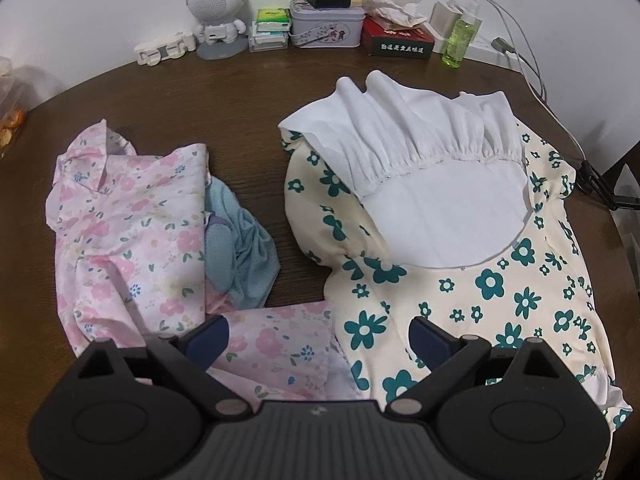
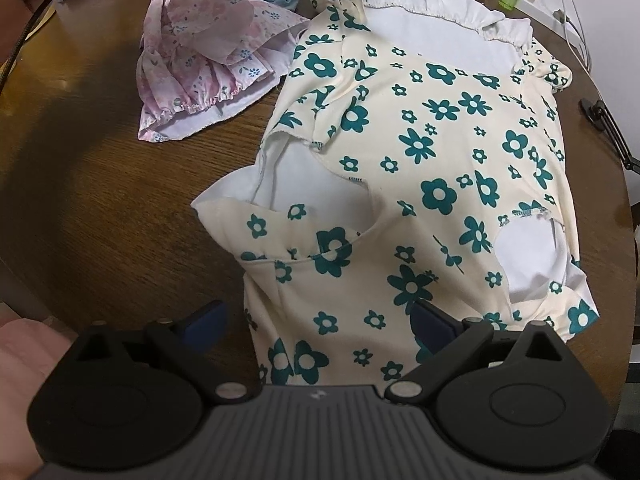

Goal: Fold clothes

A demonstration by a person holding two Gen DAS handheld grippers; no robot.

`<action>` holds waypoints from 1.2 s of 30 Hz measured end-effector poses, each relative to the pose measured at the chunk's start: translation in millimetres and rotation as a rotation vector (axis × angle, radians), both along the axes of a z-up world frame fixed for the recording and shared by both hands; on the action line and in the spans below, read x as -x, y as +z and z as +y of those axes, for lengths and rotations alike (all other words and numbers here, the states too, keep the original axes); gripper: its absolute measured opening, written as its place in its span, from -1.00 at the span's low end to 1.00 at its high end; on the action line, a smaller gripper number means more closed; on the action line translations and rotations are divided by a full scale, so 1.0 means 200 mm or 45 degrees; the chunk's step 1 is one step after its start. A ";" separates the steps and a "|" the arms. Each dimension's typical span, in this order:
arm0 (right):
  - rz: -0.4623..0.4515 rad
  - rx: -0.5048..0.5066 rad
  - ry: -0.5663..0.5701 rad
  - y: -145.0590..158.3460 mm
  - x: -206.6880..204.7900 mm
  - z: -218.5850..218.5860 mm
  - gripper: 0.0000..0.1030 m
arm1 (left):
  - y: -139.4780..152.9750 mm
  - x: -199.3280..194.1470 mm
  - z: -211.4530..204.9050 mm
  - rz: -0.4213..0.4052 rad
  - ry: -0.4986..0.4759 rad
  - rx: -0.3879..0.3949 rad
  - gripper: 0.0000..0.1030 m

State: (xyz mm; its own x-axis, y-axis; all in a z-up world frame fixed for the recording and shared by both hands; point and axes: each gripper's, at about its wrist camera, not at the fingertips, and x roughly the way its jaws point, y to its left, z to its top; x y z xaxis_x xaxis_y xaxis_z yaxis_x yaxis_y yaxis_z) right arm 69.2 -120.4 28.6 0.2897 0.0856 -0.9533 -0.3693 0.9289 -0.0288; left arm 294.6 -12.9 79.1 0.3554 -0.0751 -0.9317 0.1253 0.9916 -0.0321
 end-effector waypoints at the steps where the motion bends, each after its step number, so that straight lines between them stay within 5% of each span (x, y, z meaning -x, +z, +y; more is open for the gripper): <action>1: 0.002 -0.003 -0.001 0.00 0.00 0.00 0.93 | 0.00 0.00 0.00 -0.002 -0.003 0.001 0.88; 31: -0.041 -0.077 0.011 0.05 0.04 -0.08 0.84 | -0.10 -0.14 -0.06 0.007 0.015 0.024 0.85; 36: -0.022 -0.070 -0.006 0.04 0.03 -0.09 0.62 | -0.12 -0.18 -0.07 0.034 0.011 0.013 0.53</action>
State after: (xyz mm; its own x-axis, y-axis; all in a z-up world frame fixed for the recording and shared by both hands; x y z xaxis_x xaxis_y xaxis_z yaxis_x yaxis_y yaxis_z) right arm 63.8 -137.5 36.5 0.3069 0.1363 -0.9419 -0.3647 0.9310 0.0159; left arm 331.3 -27.4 55.2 0.3308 -0.0815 -0.9402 0.1156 0.9923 -0.0453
